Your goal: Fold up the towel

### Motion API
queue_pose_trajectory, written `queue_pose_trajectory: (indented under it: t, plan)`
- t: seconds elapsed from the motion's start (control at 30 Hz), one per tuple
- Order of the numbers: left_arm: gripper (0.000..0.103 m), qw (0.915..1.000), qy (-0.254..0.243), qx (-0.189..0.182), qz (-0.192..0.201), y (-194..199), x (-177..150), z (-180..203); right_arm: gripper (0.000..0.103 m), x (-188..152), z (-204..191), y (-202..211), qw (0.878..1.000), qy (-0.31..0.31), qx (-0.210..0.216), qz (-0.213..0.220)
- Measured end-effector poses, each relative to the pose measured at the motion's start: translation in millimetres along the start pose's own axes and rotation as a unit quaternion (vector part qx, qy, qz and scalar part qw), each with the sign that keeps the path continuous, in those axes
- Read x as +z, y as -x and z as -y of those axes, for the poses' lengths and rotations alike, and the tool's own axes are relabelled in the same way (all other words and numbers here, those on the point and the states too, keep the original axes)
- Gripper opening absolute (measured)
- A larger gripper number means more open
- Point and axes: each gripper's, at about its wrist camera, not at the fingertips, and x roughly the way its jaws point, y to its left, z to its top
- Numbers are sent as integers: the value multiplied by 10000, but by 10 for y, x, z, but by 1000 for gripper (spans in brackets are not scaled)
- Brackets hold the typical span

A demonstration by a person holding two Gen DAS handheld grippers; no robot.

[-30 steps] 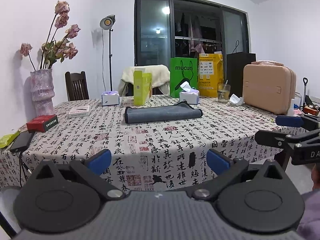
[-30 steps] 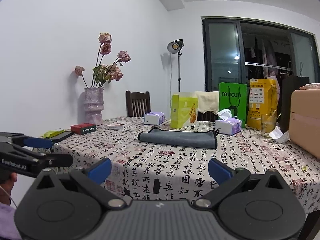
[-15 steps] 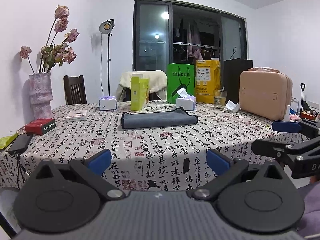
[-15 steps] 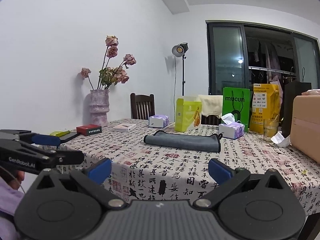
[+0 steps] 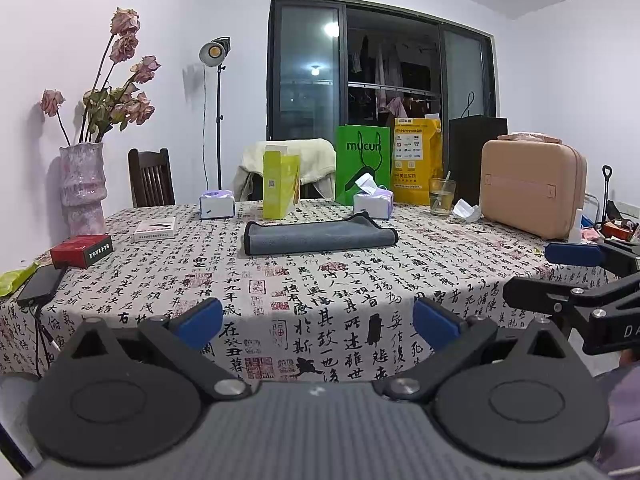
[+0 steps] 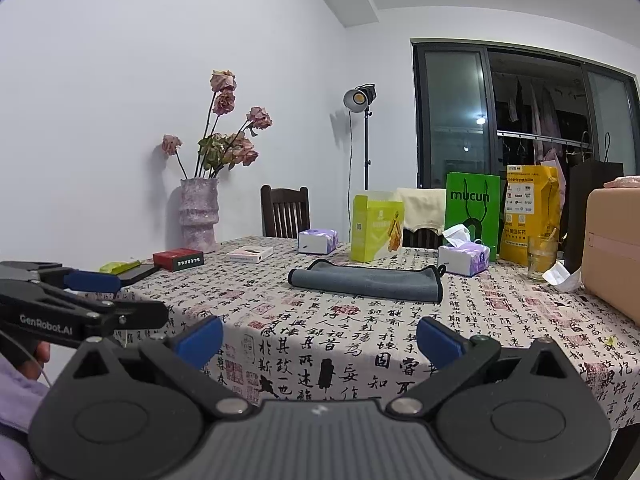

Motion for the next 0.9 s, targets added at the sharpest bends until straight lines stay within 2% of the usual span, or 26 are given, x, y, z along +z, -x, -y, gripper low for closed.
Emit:
queue_pose_trajectory:
  t: [0.9]
  plan:
    - [103, 10000, -76, 8, 17, 5, 6, 10, 103, -19, 3, -23, 10000, 13, 20, -39]
